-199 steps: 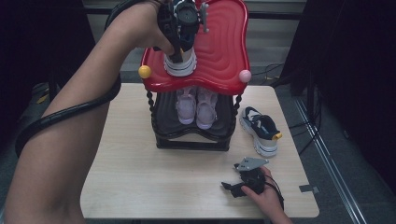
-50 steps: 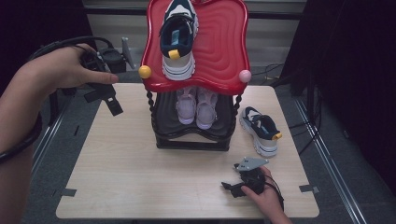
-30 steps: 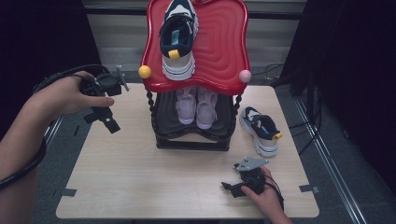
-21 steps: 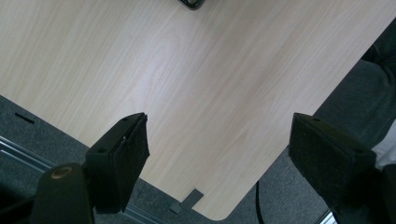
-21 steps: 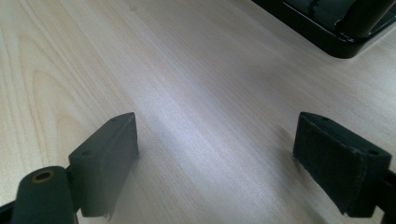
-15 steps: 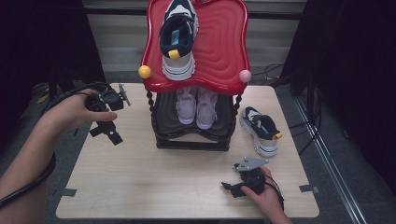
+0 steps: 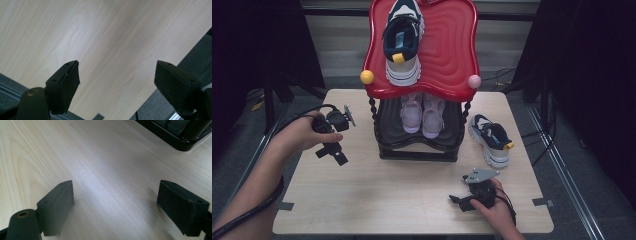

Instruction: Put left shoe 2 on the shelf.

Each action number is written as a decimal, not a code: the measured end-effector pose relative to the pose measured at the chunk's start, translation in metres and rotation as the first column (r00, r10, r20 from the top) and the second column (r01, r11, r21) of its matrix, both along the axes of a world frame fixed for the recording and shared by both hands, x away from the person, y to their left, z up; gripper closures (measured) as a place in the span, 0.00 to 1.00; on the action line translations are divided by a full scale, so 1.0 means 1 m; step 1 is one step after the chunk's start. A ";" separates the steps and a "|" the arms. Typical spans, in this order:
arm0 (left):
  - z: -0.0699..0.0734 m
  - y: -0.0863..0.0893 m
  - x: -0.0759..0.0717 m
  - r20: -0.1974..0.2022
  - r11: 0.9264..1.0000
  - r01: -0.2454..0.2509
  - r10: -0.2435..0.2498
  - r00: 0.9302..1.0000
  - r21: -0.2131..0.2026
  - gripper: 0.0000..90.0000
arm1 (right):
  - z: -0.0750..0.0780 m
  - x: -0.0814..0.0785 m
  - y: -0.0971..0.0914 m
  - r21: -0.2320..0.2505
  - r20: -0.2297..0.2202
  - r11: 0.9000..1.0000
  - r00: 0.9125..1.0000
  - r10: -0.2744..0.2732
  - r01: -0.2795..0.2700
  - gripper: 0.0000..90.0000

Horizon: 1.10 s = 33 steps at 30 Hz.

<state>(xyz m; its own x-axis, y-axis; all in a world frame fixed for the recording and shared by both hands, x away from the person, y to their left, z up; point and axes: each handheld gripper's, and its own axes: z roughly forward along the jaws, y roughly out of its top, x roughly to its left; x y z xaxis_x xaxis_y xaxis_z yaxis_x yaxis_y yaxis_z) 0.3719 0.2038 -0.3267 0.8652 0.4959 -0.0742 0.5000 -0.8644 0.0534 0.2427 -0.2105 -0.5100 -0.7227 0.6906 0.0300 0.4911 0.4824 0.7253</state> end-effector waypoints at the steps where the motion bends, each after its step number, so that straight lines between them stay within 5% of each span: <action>1: -0.004 0.000 0.001 -0.003 1.000 0.000 0.000 1.000 -0.007 0.22 | 0.000 0.000 0.000 0.000 0.000 1.000 1.000 0.000 0.000 0.15; 21: -0.069 0.002 -0.001 0.063 0.989 -0.025 0.034 0.997 -0.143 0.22 | 0.000 0.000 0.000 -0.002 -0.003 1.000 1.000 0.001 -0.001 0.15; 33: -0.103 0.004 -0.010 0.114 0.967 -0.054 0.084 0.990 -0.250 0.21 | 0.000 0.000 0.000 -0.002 -0.003 1.000 1.000 0.001 -0.001 0.15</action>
<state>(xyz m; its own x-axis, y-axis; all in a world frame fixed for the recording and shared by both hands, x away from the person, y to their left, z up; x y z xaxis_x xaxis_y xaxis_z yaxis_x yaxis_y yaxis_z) 0.3623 0.2073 -0.4293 0.8396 0.5345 -0.0968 0.5343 -0.7807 0.3239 0.2425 -0.2105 -0.5100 -0.7233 0.6899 0.0309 0.4928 0.4842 0.7230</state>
